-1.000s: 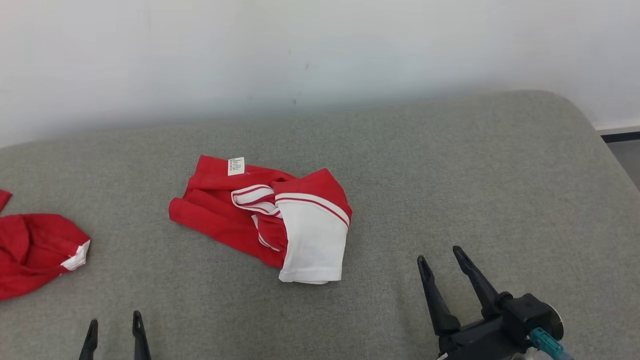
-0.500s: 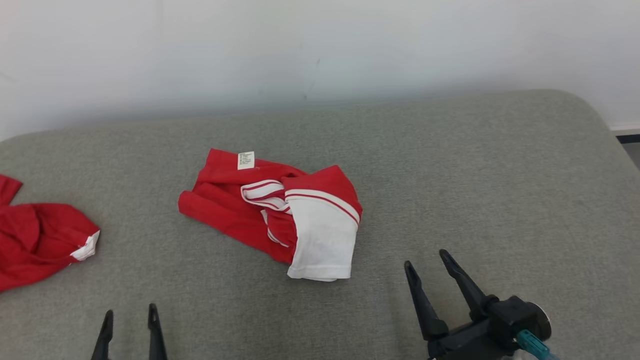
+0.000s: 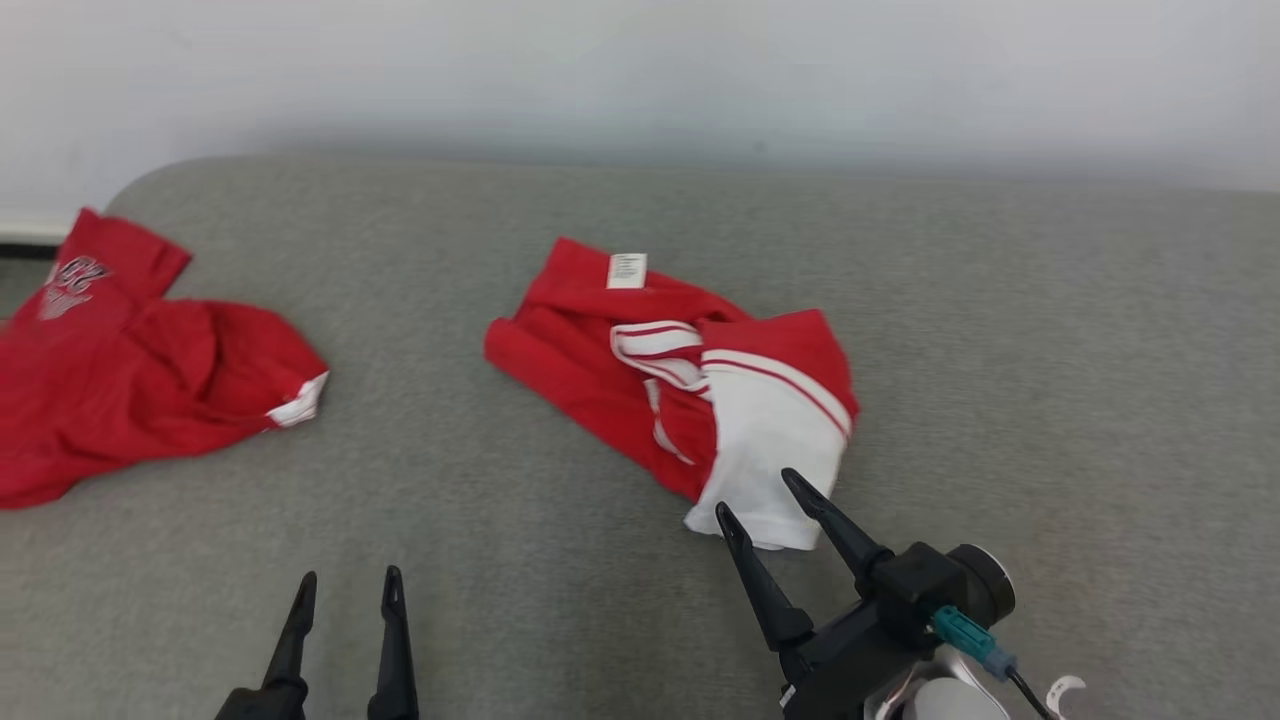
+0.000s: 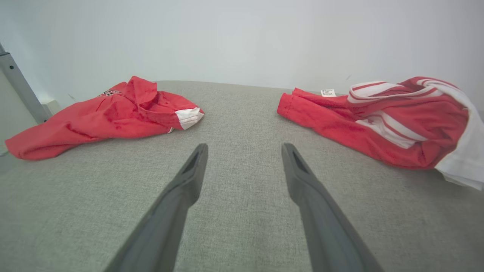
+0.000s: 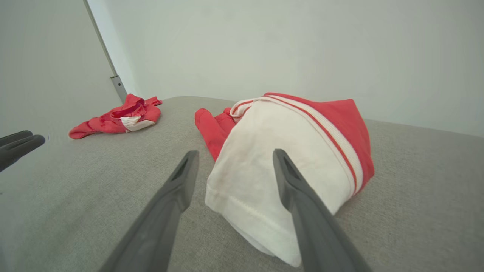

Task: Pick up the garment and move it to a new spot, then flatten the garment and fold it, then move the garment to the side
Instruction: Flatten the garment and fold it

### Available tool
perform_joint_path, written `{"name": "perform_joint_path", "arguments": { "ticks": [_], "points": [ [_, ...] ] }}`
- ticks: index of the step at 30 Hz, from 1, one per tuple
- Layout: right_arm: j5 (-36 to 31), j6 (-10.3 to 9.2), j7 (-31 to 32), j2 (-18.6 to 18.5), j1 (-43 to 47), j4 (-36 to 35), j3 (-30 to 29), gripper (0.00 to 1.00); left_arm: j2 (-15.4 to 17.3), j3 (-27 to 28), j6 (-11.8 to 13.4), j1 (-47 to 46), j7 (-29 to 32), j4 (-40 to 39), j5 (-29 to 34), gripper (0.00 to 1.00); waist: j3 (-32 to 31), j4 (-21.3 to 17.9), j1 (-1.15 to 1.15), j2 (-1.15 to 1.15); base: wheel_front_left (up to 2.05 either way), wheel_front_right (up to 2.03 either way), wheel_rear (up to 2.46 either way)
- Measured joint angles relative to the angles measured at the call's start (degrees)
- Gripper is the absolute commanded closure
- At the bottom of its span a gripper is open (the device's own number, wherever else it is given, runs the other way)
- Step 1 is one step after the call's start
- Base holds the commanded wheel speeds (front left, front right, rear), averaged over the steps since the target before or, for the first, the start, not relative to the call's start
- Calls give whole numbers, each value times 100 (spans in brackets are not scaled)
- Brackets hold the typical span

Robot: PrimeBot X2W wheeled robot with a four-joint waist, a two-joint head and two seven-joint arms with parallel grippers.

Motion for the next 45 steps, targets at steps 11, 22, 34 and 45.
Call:
{"name": "perform_joint_path", "arguments": {
  "ticks": [11, 22, 34, 45],
  "points": [
    [-356, 0, 0, 204, -224, 449, -448, 52, 0, -1, -1, -67, 0, 77, -78, 0, 312, 617, 0, 0, 0, 0, 0],
    [-381, 0, 1, 303, -221, 241, -790, 100, -2, -40, -5, -206, 0, 107, -129, 0, 400, 501, 0, 0, 0, 0, 0],
    [321, 0, 0, 122, -163, -784, -1944, 100, -3, -69, -109, -186, 0, 210, -188, 0, 109, 48, 0, 0, 0, 0, 0],
    [58, 0, 0, 43, 79, 58, -3137, 0, -3, -264, -101, -220, 0, 280, -283, 0, 32, -347, 0, 0, 0, 0, 0]
  ]
}}
